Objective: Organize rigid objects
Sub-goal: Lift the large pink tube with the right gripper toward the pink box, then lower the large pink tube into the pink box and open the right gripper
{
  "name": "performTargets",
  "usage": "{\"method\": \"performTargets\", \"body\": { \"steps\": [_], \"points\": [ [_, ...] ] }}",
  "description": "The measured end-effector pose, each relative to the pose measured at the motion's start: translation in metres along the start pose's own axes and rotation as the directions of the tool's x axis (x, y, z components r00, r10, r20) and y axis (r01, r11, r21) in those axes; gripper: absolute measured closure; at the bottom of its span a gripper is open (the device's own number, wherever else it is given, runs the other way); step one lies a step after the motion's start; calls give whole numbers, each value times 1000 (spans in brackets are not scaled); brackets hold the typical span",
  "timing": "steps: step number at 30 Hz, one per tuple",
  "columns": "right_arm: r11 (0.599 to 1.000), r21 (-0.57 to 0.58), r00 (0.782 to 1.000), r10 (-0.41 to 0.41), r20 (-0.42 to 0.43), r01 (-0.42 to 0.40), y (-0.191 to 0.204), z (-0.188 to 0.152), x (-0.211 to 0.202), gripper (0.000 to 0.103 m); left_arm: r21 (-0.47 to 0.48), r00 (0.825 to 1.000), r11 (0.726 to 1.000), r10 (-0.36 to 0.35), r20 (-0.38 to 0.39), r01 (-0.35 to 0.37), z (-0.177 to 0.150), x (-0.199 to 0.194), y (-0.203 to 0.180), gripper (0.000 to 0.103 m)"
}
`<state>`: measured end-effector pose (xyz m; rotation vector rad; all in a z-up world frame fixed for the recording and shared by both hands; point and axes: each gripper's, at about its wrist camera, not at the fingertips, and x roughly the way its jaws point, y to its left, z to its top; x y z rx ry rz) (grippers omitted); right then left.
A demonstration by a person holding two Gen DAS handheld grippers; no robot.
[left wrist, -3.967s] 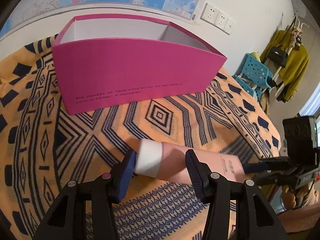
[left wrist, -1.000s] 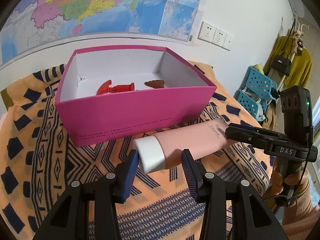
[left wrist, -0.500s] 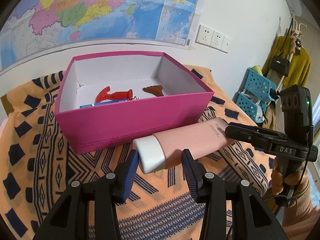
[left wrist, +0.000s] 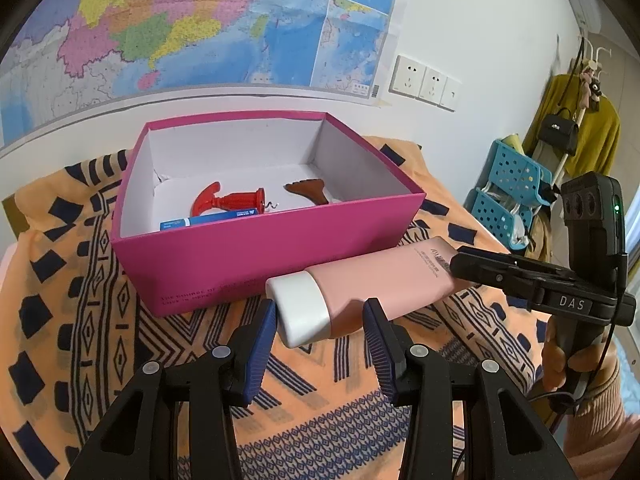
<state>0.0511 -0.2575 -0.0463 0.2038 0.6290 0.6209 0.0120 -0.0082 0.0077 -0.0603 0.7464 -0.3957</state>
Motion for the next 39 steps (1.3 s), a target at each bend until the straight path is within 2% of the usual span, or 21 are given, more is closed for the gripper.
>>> {"method": "performTargets", "body": {
  "steps": [39],
  "points": [
    [1000,-23,999,4,37,-3,3,9,-4,52,2,999,1000,9,40,-9,10,-5,-1,59]
  ]
}}
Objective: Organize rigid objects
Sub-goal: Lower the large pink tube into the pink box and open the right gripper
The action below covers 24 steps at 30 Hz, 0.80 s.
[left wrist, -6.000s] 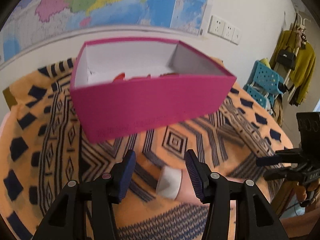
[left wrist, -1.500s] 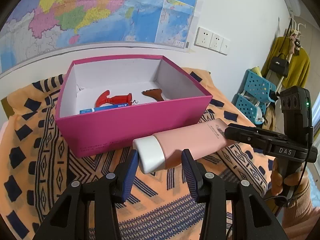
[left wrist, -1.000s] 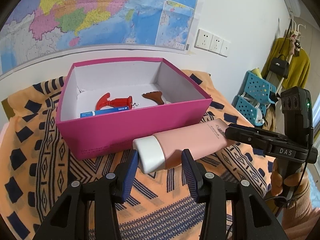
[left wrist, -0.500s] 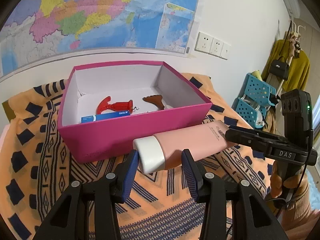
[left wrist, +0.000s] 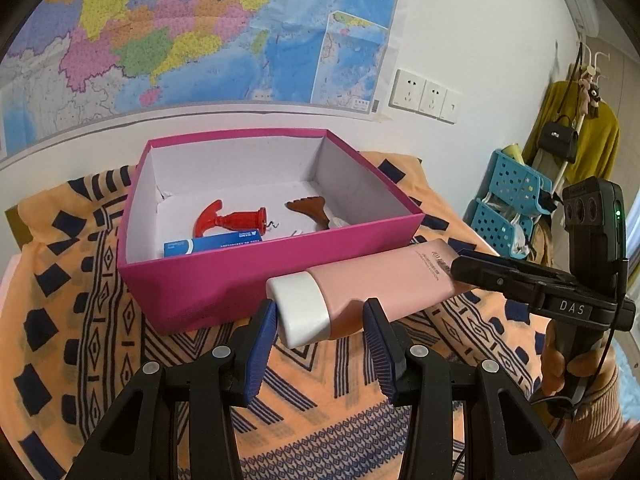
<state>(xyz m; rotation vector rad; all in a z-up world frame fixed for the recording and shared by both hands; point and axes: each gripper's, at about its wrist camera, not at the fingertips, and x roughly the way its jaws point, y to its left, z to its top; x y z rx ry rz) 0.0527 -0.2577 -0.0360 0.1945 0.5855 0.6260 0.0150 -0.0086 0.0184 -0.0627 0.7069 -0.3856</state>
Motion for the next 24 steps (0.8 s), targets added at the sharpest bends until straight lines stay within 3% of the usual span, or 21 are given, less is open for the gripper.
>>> {"method": "performTargets", "body": {
  "steps": [24],
  "points": [
    [999,-38,999,-9,47,10,0,25,0,52,-1,999,1000,19,39,-19,17,3,1,59]
  ]
}}
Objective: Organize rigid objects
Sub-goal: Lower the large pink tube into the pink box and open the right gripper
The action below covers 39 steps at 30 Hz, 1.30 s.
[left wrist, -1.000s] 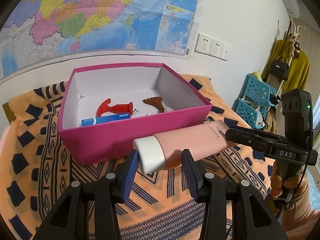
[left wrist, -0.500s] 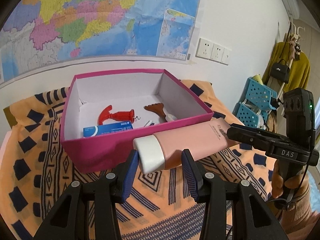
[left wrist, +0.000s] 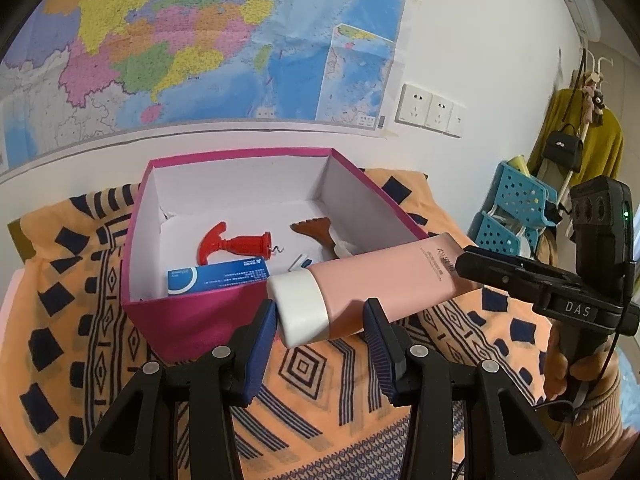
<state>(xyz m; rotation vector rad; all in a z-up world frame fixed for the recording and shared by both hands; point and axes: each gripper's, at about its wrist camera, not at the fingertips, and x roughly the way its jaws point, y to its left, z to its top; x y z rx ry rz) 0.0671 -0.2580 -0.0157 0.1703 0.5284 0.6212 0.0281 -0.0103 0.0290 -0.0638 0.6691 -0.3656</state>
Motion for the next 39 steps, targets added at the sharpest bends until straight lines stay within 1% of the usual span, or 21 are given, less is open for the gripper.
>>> {"method": "performTargets", "body": {
  "steps": [26,32,39],
  "points": [
    [1000,-11,1000,-6,16,6,-10,22,13,52,-9,1000,1000,21,20,-20,26,17,7,59],
    [1000,-16,1000,-10,10,10,-13,28,19,52,-11,999,999,35,12,-35,31,26,9,59],
    [1000,-9,1000,-11,6,11,-17,33,25,52,-37,1000,999,31,-3,-32,36,35,14,59]
  ]
}}
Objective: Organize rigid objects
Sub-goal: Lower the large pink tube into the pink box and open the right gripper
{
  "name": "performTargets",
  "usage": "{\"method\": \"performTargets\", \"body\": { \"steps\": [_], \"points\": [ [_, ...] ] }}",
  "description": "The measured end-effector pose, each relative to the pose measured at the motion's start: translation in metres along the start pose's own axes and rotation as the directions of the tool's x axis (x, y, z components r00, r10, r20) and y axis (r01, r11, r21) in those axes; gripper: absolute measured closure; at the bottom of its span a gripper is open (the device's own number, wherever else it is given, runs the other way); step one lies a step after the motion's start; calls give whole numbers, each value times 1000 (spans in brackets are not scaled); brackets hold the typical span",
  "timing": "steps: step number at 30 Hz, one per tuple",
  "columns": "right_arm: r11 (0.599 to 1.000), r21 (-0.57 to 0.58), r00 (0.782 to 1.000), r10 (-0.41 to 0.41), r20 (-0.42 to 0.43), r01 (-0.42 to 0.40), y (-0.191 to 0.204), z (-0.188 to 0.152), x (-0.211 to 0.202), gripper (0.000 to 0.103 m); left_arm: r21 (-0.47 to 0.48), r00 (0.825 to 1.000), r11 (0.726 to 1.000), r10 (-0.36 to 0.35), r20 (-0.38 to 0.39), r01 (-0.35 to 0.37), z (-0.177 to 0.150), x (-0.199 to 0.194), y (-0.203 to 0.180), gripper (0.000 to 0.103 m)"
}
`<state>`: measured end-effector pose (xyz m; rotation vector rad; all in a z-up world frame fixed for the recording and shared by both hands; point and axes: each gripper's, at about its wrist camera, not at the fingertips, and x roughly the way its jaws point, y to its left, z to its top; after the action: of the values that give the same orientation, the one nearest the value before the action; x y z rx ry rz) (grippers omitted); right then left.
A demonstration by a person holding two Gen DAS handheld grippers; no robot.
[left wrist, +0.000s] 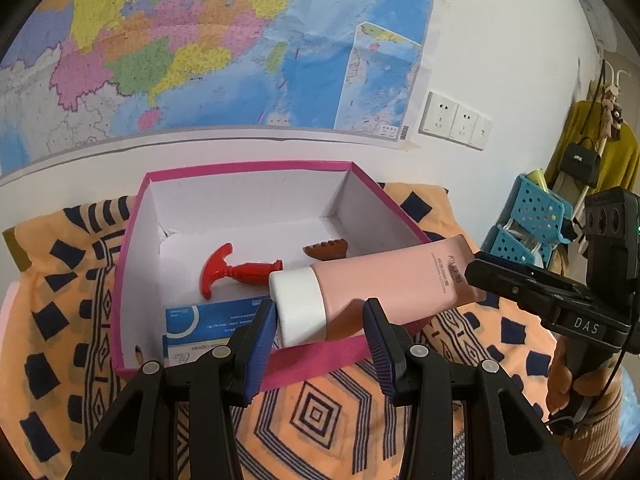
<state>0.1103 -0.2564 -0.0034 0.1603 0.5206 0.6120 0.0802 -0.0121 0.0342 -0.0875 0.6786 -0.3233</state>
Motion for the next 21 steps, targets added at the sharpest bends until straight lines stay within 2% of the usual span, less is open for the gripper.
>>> {"method": "performTargets", "body": {
  "steps": [21],
  "points": [
    [1000,1,999,-19,-33,19,-8,7,22,52,-24,999,999,21,-32,-22,6,25,8,57]
  ]
}}
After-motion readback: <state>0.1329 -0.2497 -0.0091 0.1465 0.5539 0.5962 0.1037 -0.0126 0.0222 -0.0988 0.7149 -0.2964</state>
